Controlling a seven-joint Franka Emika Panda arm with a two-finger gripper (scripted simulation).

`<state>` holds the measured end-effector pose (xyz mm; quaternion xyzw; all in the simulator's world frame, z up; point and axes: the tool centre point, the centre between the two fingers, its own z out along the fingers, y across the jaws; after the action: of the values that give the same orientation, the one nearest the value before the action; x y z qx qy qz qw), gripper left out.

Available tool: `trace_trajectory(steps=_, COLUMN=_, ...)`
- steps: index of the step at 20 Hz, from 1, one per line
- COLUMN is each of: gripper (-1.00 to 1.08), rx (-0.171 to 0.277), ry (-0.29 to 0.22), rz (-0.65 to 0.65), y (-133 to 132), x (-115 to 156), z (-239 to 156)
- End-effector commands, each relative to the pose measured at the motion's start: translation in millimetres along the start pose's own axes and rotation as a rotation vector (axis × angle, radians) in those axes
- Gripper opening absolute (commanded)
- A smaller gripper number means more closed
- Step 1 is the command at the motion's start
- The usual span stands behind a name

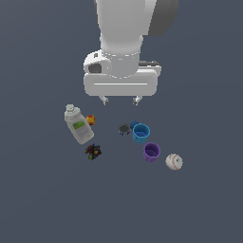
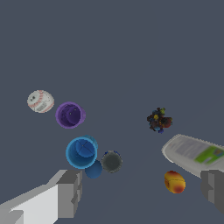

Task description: Pick up a designated object from a clutter of objects.

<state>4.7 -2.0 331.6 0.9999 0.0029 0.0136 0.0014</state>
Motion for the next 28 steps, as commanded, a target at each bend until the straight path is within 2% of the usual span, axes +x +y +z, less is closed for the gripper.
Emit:
trace_trajectory(steps=1, gripper=1.0, rx=0.0, ry=0.0, rz=0.0, y=0, x=0, z=0)
trace_trajectory(steps=18, gripper=1.0, rx=0.006, ry=-0.011, rz=0.032, y=-5, x=0, z=-2)
trace_trajectory(steps=28, gripper=1.0, rx=0.005, ry=-0.013, rz=0.127, y=-21, x=15, z=13)
